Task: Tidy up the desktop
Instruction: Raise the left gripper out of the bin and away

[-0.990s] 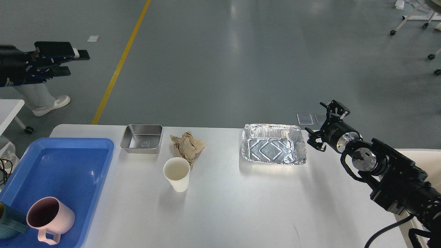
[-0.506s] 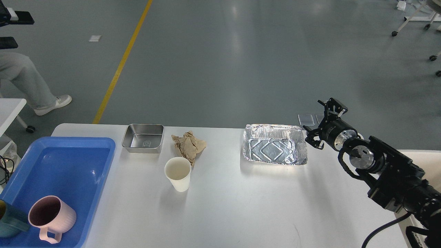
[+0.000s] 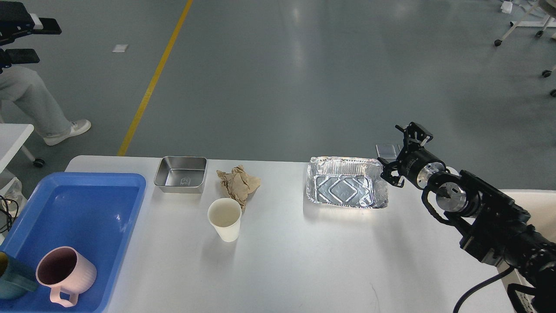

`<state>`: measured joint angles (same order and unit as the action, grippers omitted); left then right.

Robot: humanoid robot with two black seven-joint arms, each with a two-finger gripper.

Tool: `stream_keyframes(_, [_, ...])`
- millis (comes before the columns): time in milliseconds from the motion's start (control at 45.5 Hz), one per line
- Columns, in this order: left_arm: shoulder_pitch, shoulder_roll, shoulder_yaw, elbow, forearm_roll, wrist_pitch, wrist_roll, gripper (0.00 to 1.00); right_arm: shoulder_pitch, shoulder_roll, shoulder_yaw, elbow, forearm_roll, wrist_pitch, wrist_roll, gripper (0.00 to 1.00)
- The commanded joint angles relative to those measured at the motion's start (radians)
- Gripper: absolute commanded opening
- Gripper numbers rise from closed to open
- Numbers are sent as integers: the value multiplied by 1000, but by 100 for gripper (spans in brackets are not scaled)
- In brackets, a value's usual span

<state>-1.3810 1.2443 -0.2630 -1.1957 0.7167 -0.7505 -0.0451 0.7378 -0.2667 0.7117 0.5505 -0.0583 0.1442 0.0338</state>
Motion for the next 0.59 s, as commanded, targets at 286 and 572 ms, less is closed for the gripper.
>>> stream_keyframes(286, [0,3,-41,10,-5,184,27,94,6,20,-21,-6,-3,-3,2,100])
stream_keyframes(572, [28,-31,-36,31,-200,359,80,93,12,21,-28,-1,-3,-18,2,100])
